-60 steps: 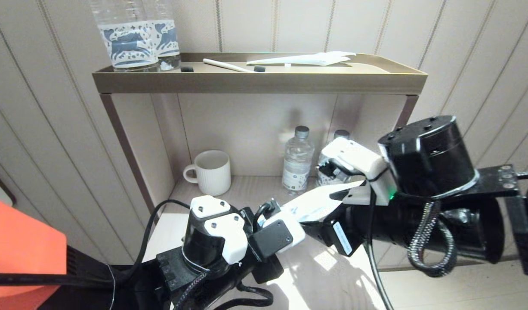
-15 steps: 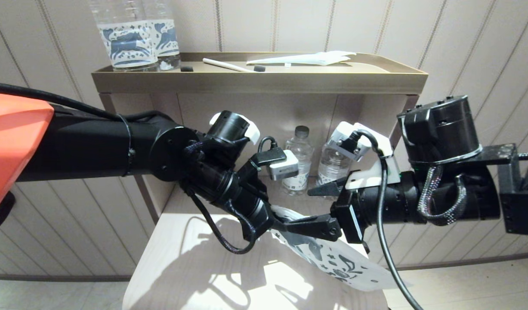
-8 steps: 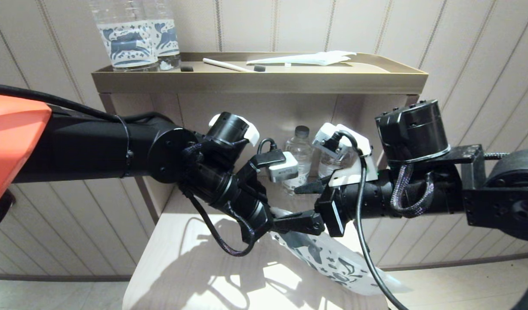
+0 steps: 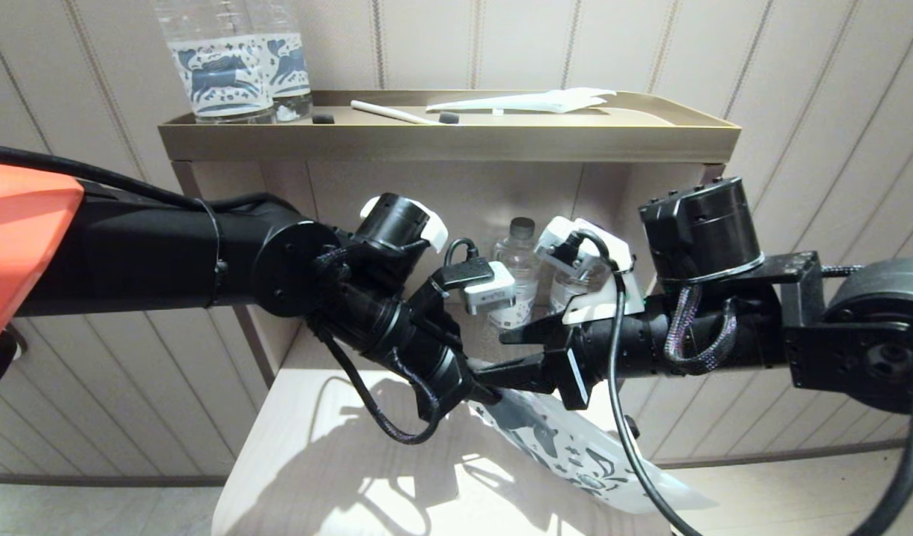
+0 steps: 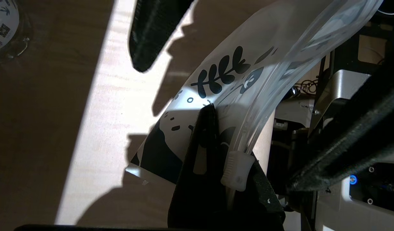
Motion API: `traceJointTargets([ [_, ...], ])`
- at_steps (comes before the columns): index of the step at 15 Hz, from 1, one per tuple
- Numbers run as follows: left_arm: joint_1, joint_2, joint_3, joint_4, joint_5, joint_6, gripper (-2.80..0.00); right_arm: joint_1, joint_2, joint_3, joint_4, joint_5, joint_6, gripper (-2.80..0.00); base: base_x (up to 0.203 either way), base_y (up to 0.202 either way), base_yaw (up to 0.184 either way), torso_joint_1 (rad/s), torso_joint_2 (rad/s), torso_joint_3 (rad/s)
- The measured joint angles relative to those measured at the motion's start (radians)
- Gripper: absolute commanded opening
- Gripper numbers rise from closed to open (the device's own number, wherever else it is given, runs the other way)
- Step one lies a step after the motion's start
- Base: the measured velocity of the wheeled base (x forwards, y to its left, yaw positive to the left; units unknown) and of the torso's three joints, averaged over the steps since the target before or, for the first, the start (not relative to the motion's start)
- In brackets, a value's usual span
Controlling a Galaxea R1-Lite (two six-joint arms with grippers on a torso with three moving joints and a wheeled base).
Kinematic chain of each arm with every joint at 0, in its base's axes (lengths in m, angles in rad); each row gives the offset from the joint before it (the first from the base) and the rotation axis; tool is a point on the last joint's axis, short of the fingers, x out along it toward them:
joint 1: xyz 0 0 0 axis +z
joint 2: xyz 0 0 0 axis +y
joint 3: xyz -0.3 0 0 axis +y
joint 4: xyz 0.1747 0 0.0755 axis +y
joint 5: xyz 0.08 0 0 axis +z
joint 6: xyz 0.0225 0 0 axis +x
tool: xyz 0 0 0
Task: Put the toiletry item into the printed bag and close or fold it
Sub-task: Close the strorage bag and place it on the desk
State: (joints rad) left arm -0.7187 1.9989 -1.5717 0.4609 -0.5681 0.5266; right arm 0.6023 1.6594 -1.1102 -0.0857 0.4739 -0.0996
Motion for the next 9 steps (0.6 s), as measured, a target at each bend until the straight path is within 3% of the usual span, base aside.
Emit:
traceJointTargets([
  [9,0.001,-0.018,0.029,0.001,-0.008,-0.001,-2.80,-0.001,0.013,-0.005,0.007,0.121,0.031,-2.80,0.000,0.000,0.000,0.000,0.00,0.000],
])
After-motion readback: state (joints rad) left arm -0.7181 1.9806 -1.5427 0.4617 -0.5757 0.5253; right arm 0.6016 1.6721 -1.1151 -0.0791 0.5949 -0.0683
